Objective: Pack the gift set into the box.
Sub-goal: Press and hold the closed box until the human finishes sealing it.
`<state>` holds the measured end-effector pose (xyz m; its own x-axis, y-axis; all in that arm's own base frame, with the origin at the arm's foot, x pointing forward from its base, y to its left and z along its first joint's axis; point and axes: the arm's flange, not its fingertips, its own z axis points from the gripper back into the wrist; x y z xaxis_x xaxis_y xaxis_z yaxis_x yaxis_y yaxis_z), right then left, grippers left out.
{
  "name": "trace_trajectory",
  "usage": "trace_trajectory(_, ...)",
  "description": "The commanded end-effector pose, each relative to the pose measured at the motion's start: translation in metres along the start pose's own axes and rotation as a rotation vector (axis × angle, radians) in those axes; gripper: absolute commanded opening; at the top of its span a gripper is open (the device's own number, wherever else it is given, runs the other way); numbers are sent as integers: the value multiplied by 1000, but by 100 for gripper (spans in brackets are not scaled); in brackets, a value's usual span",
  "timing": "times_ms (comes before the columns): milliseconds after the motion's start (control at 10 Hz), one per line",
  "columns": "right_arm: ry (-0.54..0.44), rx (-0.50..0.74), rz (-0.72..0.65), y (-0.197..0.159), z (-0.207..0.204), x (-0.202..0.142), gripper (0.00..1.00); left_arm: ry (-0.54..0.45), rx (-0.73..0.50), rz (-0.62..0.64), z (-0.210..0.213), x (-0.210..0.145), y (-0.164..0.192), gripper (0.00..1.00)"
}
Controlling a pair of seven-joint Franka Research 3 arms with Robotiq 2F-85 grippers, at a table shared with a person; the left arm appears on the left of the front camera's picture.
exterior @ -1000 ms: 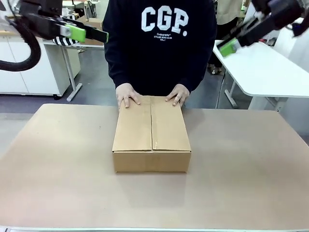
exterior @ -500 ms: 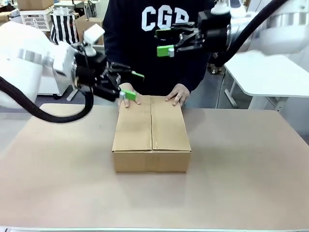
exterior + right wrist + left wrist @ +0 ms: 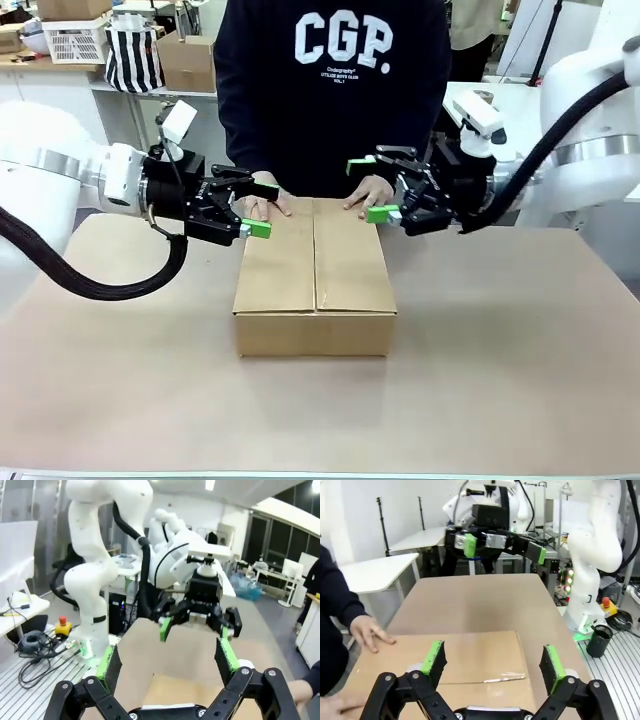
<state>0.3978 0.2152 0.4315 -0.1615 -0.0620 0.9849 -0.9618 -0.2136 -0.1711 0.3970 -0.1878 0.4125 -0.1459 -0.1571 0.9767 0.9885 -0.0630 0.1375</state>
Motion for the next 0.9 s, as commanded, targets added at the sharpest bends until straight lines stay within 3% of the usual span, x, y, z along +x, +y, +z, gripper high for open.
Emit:
trace_trajectory(0, 7, -7, -16, 3, 10, -8, 100, 5, -59, -31, -15, 10, 0, 100)
trace_trajectory(100, 191, 32, -9, -11, 1, -1, 100, 0, 0, 0, 0, 0, 0, 100)
trace_trajectory(200, 337, -48, -103, -23, 3, -31, 100, 108, 149, -63, -16, -13, 11, 100)
trace_trajectory(400, 524, -58, -243, -14, 5, -80, 100, 238, 304, -71, -24, -52, 10, 100)
trace_trajectory(500, 526, -36, -271, -8, 2, -91, 100, 265, 320, -45, -27, -64, 7, 100)
trace_trajectory(800, 517, -72, -253, -5, 0, -107, 100, 307, 214, 9, -42, -90, 7, 100)
